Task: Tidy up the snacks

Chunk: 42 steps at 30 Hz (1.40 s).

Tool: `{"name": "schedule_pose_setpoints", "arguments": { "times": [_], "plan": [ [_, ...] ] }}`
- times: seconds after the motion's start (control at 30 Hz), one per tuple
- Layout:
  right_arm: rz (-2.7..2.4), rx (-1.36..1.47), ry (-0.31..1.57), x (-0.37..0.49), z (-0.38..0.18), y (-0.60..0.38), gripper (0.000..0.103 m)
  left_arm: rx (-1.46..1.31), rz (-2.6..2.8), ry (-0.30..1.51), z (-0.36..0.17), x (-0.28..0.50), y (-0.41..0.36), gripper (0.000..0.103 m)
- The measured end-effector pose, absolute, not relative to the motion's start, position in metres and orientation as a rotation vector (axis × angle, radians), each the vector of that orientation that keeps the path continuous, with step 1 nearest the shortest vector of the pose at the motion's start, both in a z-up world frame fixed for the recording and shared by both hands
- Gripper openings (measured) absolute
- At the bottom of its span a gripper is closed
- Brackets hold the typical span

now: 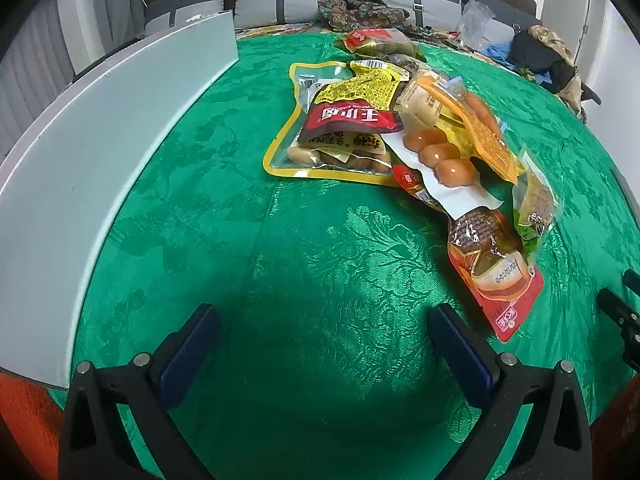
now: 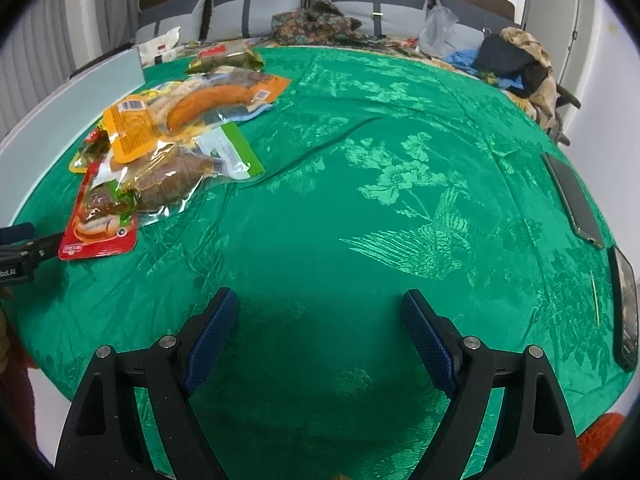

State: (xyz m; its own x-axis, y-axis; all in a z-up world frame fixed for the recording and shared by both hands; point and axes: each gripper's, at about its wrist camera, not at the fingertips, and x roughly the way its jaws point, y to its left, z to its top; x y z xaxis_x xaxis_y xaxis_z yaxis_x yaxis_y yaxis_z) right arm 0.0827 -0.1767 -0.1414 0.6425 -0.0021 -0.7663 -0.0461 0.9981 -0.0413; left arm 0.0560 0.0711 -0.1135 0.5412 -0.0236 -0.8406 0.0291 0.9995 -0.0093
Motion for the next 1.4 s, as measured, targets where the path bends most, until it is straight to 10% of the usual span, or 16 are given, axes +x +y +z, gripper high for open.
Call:
{"name": "schedule_pose_setpoints", "arguments": {
  "times": [0.93,1.4],
  "plan": [
    [0.110,0.119,0.819,0.088,-0.106,-0.175,0.086,0.037,-0.095,1.037,-0.113,0.049,0.092,0.103],
    [0.097,-0.283,0.886,0.177,-0.134,-0.110,0.085,0.034,-0.091,1.023,-0.113,0.046,0.093,0.103]
  ]
}}
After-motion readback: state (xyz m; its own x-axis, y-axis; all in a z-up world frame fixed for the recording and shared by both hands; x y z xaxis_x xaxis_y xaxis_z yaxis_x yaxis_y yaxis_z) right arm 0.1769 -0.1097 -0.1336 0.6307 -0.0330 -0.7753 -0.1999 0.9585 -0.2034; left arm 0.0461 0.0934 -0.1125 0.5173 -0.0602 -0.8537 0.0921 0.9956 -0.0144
